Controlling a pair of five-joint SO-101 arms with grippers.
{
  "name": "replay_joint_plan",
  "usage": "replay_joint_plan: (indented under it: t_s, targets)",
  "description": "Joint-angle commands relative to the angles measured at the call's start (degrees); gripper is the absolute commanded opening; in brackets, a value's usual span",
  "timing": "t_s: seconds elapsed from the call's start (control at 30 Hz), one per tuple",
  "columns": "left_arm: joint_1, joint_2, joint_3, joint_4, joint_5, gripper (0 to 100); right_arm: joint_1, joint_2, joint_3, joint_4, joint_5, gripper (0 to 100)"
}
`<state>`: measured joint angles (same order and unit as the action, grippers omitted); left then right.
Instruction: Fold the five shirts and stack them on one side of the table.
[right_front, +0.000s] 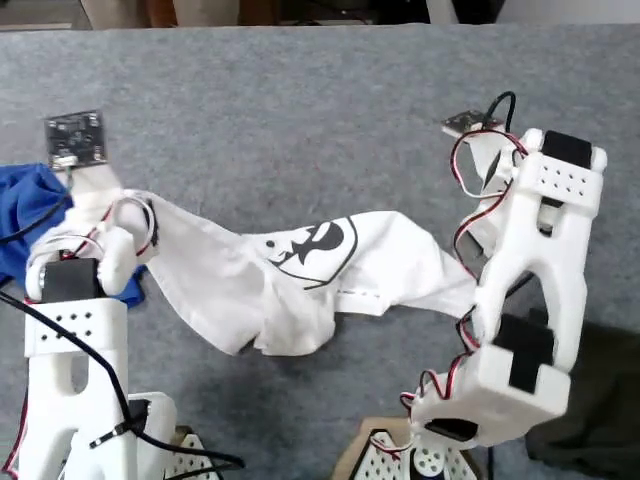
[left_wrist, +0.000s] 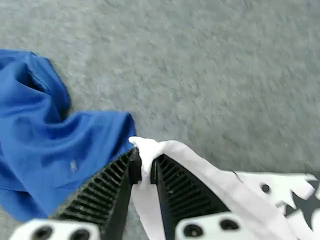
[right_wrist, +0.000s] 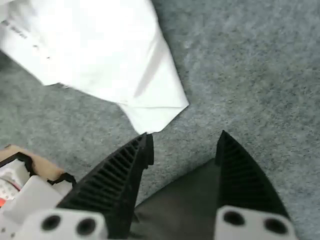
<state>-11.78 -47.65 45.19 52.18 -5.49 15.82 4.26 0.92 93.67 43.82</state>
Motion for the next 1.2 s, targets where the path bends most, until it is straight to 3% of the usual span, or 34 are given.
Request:
replay_joint_plan:
  t_s: [0.0,0.33,0.5,0.67,0.97,1.17]
  targets:
    - [-3.08,-0.13,1.49,-5.71,0.35,2,-6.73,-7.78,-1.19,5.36,0.7,19.6]
    - [-3.34,-0.13,17.49,-21.19,2.2,2,-40.75,-25.54,14.9,8.26,-6.07,18.2]
    - [-3.43,-0.22,20.92,-23.82,3.43,2,-51.3,-28.35,29.14,-0.53,-10.73,18.3]
    - [-3.34,-0.22,22.24,-24.0,3.43,2,-54.73,-25.8,37.67,-12.92,-13.1,18.3]
    - [-3.34,-0.13,23.3,-25.76,3.34,2,-54.46,-15.69,37.67,-27.34,-16.97,17.9]
    - [-3.34,-0.13,25.05,-28.4,3.25,2,-51.38,-8.84,31.78,-29.63,-16.62,8.1]
